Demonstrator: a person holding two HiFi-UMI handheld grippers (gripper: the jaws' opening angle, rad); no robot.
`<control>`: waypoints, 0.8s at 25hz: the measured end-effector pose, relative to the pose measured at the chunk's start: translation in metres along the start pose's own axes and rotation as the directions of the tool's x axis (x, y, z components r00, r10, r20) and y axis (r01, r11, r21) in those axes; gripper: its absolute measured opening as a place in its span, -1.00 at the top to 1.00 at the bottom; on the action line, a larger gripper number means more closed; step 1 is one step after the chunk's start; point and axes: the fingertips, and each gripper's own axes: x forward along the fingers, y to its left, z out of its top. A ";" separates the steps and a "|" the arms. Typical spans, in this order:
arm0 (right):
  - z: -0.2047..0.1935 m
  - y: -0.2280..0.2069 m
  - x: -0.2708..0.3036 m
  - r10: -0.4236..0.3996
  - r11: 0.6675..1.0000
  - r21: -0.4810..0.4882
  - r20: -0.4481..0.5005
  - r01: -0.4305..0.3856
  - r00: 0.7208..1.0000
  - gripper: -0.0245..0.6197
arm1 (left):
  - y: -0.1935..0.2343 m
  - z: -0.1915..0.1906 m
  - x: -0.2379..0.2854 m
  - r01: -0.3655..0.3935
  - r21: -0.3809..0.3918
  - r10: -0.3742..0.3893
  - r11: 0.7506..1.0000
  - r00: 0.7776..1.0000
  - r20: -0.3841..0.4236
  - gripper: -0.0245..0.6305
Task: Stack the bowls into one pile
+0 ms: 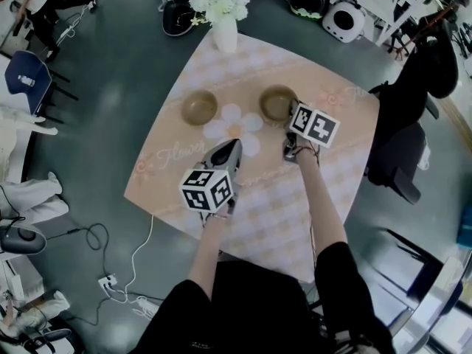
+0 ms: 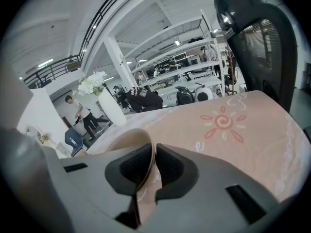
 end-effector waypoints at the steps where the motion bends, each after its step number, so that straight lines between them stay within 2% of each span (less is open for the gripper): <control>1: 0.001 0.003 -0.002 0.008 1.000 0.004 0.004 -0.008 1.000 0.87 | 0.001 0.000 -0.002 -0.005 -0.002 0.005 1.000 1.000 0.005 0.93; 14: 0.007 0.064 -0.009 0.148 0.988 0.032 0.040 -0.149 0.988 0.88 | 0.020 0.007 -0.032 -0.058 -0.032 0.060 0.998 0.996 0.060 0.93; 20: 0.006 0.098 -0.007 0.226 0.973 0.034 0.059 -0.228 0.972 0.88 | 0.034 0.011 -0.047 -0.089 -0.043 0.092 0.995 0.993 0.076 0.93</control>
